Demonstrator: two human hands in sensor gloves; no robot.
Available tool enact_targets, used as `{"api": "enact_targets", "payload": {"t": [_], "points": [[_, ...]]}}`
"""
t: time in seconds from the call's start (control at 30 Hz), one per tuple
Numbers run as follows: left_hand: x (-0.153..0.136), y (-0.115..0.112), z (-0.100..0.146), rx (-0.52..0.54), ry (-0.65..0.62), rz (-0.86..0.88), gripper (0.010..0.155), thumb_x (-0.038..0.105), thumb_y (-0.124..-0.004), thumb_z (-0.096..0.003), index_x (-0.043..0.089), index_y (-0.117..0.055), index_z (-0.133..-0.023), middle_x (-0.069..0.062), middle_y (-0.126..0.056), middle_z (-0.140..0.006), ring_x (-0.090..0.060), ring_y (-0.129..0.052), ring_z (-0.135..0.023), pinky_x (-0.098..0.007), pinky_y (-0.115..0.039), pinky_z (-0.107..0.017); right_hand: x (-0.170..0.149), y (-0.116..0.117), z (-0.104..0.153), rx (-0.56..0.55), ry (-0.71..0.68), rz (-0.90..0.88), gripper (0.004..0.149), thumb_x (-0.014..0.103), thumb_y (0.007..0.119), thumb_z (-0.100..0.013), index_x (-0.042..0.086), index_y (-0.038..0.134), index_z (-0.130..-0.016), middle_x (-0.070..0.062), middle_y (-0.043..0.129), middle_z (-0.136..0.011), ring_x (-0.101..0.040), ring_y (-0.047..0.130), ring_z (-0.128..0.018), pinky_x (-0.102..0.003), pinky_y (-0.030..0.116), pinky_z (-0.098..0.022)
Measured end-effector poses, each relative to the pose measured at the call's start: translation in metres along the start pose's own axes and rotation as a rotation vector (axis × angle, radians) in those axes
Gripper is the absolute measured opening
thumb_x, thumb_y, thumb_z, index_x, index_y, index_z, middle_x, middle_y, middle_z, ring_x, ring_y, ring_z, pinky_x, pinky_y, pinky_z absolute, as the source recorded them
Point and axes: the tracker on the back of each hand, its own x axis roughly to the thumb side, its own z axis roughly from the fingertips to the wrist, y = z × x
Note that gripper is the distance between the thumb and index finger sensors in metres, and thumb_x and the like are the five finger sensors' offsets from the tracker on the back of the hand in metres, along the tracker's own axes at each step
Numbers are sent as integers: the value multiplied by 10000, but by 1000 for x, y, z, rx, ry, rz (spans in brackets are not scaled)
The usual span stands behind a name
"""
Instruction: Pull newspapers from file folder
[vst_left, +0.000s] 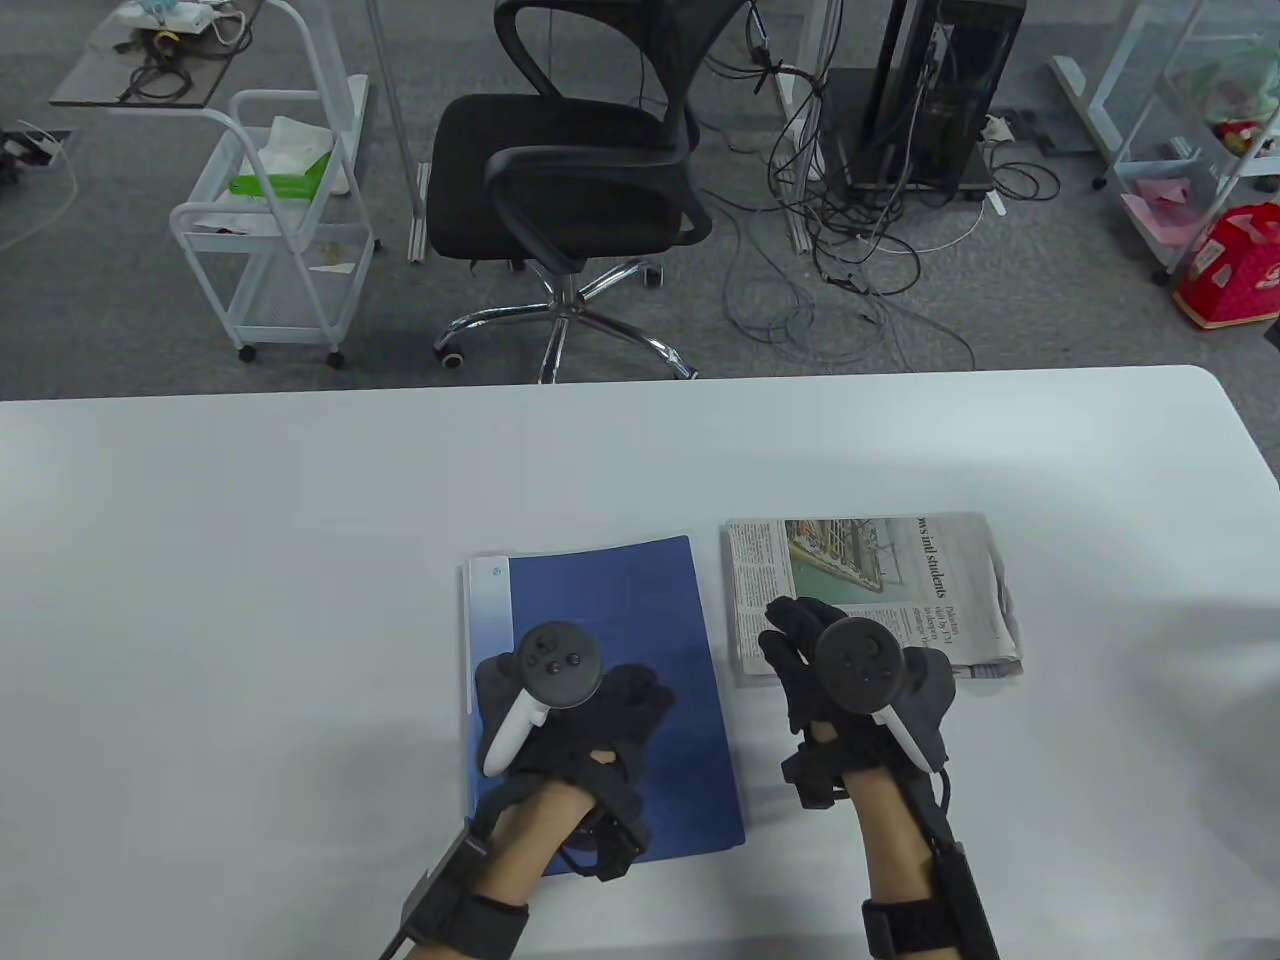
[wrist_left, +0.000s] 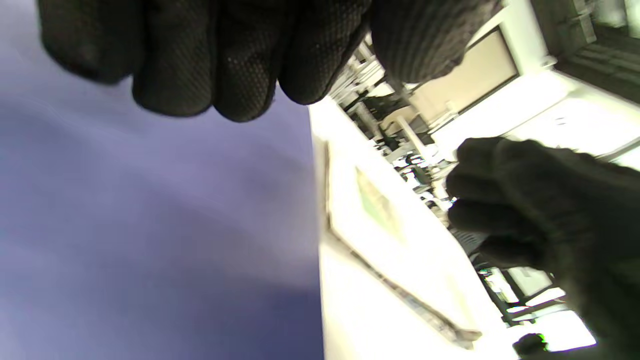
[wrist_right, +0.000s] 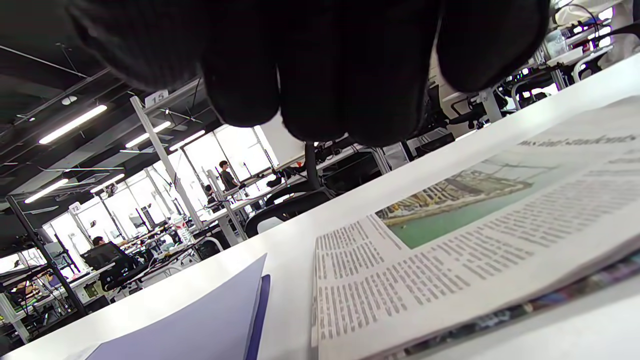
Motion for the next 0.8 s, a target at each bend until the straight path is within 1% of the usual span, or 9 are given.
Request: {"api": "enact_targets", "payload": {"t": [0.03, 0.1, 0.17, 0.2, 0.27, 0.33, 0.43, 0.63, 0.8], "points": [[3, 15, 8, 34, -36, -23, 651, 403, -728, -503, 22, -785, -1027, -321, -812, -1029, -636, -811, -853, -679, -710, -562, 1, -2, 1, -17, -7, 3, 507, 482, 756, -393, 267, 841, -844, -79, 900, -910, -372, 944, -788, -609, 730, -563], [6, 33, 17, 83, -95, -77, 651, 410, -728, -503, 49, -776, -1043, -302, -783, -1064, -637, -762, -896, -690, -672, -591, 2, -3, 2, -35, -17, 9, 511, 484, 755, -394, 273, 830, -853, -78, 884, -924, -376, 922, -813, -616, 716, -574], [8, 60, 32, 170, -165, -187, 653, 417, -730, -502, 72, -768, -1055, -277, -763, -1093, -639, -723, -929, -702, -642, -615, 4, -6, 4, -68, -32, 35, 512, 486, 755, -394, 280, 827, -857, -76, 869, -939, -379, 898, -837, -621, 702, -585], [8, 67, 37, 198, -196, -223, 654, 422, -731, -502, 82, -764, -1059, -267, -751, -1105, -632, -709, -945, -705, -626, -628, 5, -7, 4, -80, -37, 44, 513, 489, 754, -394, 287, 821, -861, -74, 855, -951, -380, 883, -853, -622, 694, -592], [5, 84, 51, 310, -273, -310, 651, 426, -738, -498, 95, -768, -1057, -248, -753, -1111, -619, -702, -960, -709, -610, -641, 7, -8, 6, -106, -48, 57, 515, 491, 754, -394, 296, 812, -867, -70, 841, -963, -383, 862, -871, -625, 682, -602], [0, 94, 63, 386, -309, -379, 645, 431, -736, -497, 110, -771, -1056, -235, -759, -1114, -606, -702, -971, -710, -596, -654, 8, -9, 7, -124, -56, 68, 521, 494, 753, -394, 300, 801, -875, -69, 826, -975, -386, 841, -889, -626, 671, -611], [-14, 101, 78, 462, -318, -448, 645, 434, -732, -497, 127, -761, -1064, -219, -745, -1128, -602, -684, -989, -715, -576, -669, 13, -10, 10, -161, -86, 130, 528, 498, 752, -393, 304, 792, -882, -68, 810, -989, -392, 818, -907, -631, 655, -623], [-39, 94, 86, 499, -277, -553, 656, 446, -720, -501, 171, -708, -1097, -190, -669, -1180, -599, -610, -1031, -727, -517, -695, 23, -11, 15, -238, -142, 281, 536, 507, 753, -390, 333, 767, -897, -49, 779, -1016, -383, 781, -944, -630, 629, -651], [-61, 87, 82, 445, -194, -605, 677, 454, -714, -501, 198, -645, -1124, -174, -585, -1212, -598, -537, -1057, -732, -461, -708, 25, -7, 16, -255, -162, 373, 548, 512, 755, -388, 348, 746, -911, -41, 742, -1043, -388, 735, -974, -637, 598, -668]]}}
